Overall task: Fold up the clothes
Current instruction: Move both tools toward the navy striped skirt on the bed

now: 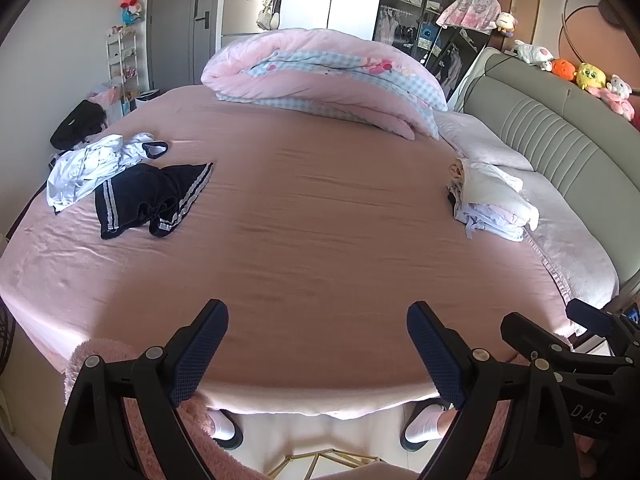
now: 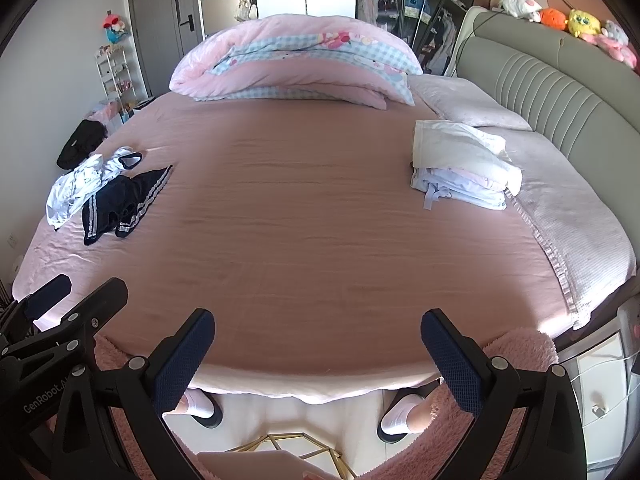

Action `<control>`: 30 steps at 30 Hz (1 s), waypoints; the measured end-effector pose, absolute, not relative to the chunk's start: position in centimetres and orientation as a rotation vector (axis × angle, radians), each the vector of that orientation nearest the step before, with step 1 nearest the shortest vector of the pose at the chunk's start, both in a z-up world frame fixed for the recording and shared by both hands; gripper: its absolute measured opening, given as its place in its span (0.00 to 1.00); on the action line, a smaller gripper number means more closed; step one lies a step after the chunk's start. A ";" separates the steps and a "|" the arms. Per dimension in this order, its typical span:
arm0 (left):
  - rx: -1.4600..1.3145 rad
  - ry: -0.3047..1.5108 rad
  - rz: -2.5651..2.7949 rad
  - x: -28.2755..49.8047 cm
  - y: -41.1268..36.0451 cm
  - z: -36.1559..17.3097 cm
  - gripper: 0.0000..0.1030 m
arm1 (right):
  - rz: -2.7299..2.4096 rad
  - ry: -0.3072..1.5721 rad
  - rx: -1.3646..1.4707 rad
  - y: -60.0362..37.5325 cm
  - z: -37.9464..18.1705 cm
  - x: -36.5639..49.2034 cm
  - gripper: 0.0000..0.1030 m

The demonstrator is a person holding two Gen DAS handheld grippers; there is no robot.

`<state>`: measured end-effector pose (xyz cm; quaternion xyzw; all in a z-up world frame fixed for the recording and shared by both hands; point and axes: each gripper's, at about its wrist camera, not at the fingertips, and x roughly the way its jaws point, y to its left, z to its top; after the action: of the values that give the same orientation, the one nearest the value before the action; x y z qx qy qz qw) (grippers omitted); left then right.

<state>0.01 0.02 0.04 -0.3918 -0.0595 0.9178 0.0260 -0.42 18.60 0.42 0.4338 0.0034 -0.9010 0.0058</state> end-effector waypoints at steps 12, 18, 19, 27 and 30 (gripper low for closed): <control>-1.215 -0.131 2.780 -1.0 -1.9 -0.5 0.89 | -2.652 0.005 1.328 17.2 0.4 -1.7 1.00; -1.183 -0.240 2.856 -2.5 -8.0 0.7 0.89 | -2.559 0.127 1.112 13.0 4.0 -5.5 1.00; -1.177 -0.247 2.879 -2.7 -9.2 0.9 0.89 | -2.537 0.130 1.075 12.2 4.6 -6.2 1.00; -1.199 -0.509 2.991 -5.8 -20.6 -0.1 0.89 | -2.372 0.311 0.999 1.6 4.7 -12.7 1.00; -1.260 -0.635 2.993 -7.9 -25.2 -2.3 0.89 | -2.246 0.273 1.143 -2.1 1.4 -16.1 1.00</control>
<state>-7.88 -25.18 -2.29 -0.3793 -0.1913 0.9014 -0.0837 -16.09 -2.08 1.36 0.4302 0.1027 -0.8457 0.2987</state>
